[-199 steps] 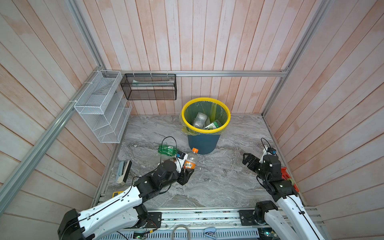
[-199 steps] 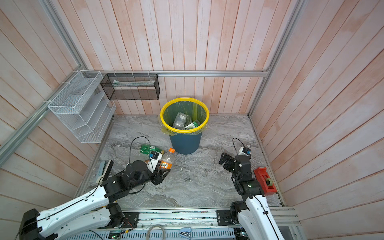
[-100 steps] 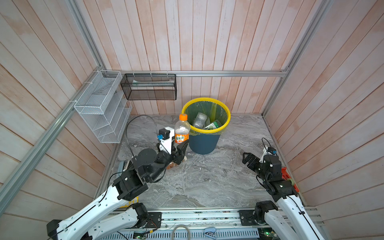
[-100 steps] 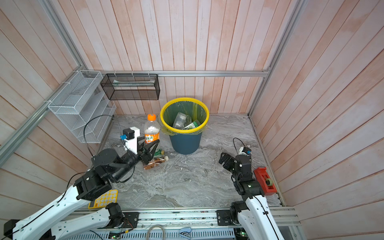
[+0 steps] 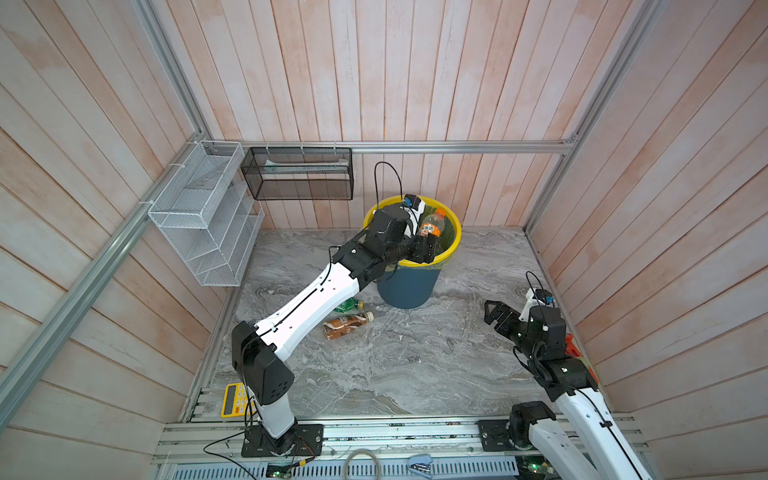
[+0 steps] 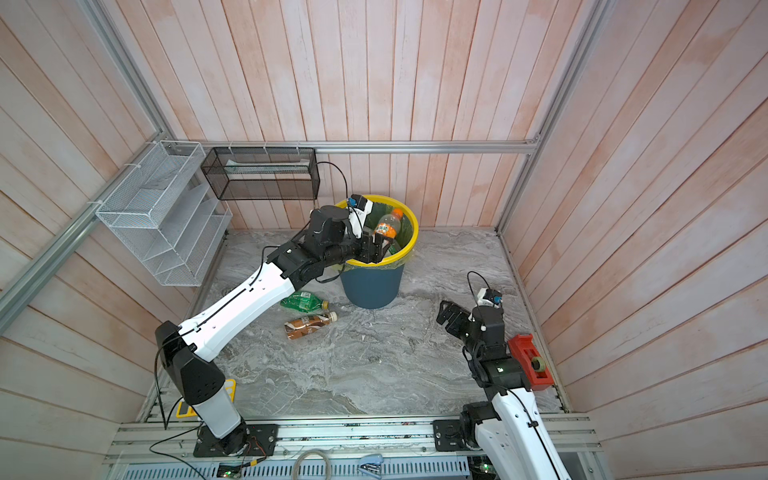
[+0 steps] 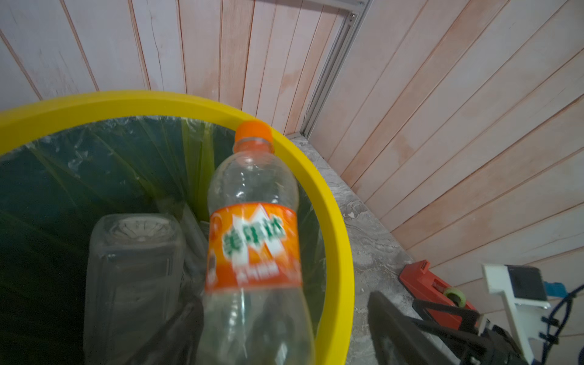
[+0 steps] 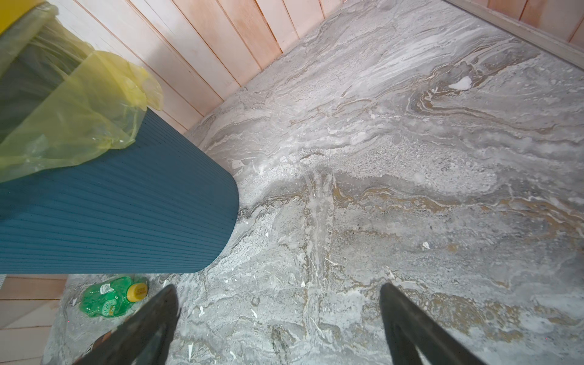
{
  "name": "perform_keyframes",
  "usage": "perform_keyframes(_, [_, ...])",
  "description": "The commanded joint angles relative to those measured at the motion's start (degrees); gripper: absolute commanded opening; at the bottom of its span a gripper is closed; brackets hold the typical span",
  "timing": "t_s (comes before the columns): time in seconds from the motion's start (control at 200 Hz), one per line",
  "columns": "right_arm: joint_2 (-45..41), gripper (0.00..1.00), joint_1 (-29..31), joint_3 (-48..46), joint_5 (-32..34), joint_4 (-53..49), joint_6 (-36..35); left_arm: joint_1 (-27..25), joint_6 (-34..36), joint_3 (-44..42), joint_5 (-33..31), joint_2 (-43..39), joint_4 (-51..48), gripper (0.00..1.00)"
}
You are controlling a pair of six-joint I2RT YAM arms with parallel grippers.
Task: Throw the plastic bottles in the bin
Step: 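Open the left gripper to drop the bottle and withdraw toward the coffee bottle, then lower the left gripper onto the brown Nescafé bottle and close it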
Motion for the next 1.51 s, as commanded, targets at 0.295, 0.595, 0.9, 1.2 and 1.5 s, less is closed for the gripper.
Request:
perform_keyframes(0.295, [-1.14, 0.99, -0.18, -0.04, -0.56, -0.58, -1.24, 0.33, -0.41, -4.86, -6.25, -15.59, 3.09, 1.00])
perform_keyframes(0.595, [-0.87, 0.99, -0.18, -1.48, -1.33, 0.52, -1.77, 2.76, 0.25, -22.96, -14.10, -26.35, 3.21, 1.00])
perform_keyframes(0.9, [0.27, 0.99, -0.18, -3.31, -2.24, 2.49, -1.16, 7.94, 3.36, -42.33, -17.12, -33.62, -2.72, 1.00])
perform_keyframes(1.2, [0.44, 0.99, -0.18, -4.17, -2.90, 3.29, -0.67, 11.18, 13.27, -47.37, -16.66, -24.89, -11.66, 1.00])
perform_keyframes(1.5, [-0.69, 0.99, -0.18, -4.94, -2.62, 2.76, -0.62, 11.26, 25.92, -43.67, -17.55, -13.86, -18.86, 1.00])
